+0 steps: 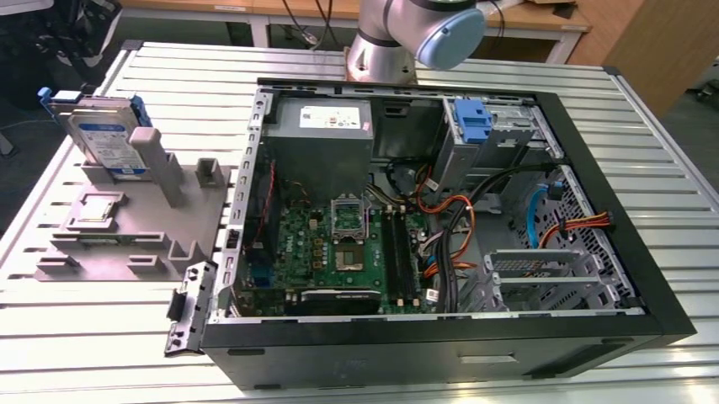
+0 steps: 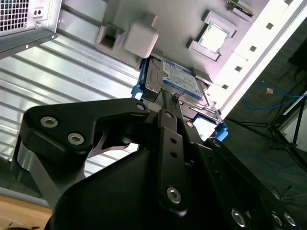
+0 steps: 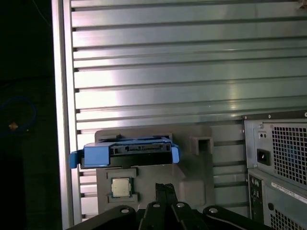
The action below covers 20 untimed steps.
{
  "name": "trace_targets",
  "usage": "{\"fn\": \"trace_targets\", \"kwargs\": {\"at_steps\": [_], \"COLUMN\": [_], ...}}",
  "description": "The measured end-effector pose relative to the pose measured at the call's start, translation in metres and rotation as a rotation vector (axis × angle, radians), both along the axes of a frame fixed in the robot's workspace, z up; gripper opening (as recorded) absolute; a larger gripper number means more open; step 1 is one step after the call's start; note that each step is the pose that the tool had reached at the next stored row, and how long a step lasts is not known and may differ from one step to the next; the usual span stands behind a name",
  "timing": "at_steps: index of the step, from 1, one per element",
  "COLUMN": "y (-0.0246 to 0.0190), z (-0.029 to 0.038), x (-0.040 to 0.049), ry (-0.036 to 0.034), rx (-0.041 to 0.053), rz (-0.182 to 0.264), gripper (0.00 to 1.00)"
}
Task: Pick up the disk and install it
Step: 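Reach for the disk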
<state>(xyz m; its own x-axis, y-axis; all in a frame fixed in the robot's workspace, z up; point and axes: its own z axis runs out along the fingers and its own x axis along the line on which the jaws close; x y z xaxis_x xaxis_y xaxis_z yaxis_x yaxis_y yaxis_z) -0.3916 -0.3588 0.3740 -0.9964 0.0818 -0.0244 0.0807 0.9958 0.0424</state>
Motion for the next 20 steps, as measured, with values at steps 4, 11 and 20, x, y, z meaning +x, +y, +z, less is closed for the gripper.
{"fn": "trace_targets", "kwargs": {"at_steps": [4, 11, 20], "y": [0.0021, 0.0058, 0.0100], "z": [-0.0001, -0.0002, -0.0004], "x": [0.0000, 0.0000, 0.0000], "ry": [0.0000, 0.0001, 0.0000], "rx": [0.0000, 0.0000, 0.0001], "rz": [0.000, 0.000, 0.000], "gripper": [0.10, 0.10, 0.10]}}
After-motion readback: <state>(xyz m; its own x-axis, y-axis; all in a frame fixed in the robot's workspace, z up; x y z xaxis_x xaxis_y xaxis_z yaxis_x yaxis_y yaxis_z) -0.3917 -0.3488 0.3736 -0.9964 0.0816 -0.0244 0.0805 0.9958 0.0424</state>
